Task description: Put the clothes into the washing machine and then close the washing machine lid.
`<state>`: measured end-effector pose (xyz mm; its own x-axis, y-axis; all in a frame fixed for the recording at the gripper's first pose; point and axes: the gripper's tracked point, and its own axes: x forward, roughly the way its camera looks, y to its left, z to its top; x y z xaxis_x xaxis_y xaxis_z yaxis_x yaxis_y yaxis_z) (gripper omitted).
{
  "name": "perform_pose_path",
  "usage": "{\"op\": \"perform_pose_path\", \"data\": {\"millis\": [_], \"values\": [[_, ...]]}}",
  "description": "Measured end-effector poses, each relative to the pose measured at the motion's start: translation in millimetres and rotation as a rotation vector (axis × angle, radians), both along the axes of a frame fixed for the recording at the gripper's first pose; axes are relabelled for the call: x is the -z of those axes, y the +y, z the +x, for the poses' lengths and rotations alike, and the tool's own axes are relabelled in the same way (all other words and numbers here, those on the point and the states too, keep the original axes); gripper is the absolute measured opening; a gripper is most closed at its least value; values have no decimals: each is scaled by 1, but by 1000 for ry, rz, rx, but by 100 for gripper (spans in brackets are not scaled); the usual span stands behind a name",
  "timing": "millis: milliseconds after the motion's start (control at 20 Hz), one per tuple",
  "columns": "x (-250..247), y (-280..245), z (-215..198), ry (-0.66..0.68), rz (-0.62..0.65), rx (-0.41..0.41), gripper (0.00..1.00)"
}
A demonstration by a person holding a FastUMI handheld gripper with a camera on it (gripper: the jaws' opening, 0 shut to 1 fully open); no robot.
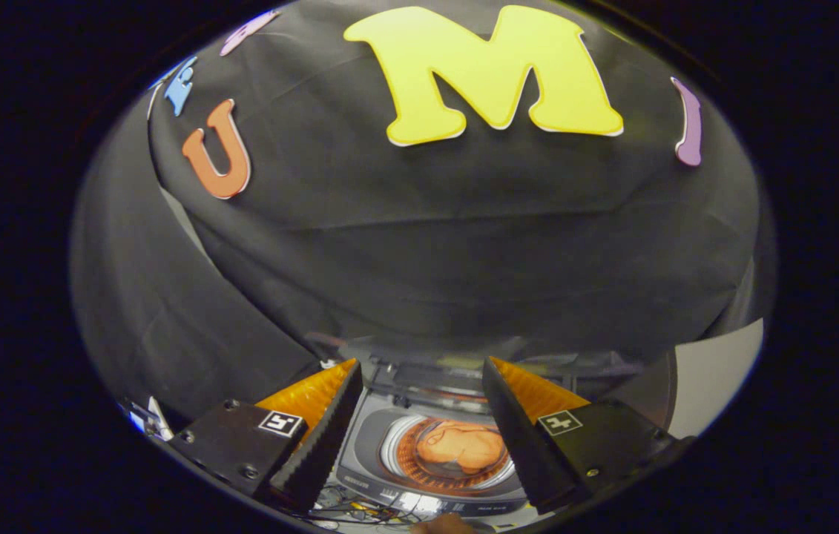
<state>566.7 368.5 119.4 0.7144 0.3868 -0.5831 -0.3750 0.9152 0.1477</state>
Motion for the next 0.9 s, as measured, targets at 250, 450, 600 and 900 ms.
{"op": "perform_pose_path", "data": {"millis": [250,450,600,900], "values": [[30,18,49,35,-1,81,100],[59,14,64,-7,-17,134,100],[57,12,72,-78,-15,133,100],[55,12,53,-228,9,100,100]]}}
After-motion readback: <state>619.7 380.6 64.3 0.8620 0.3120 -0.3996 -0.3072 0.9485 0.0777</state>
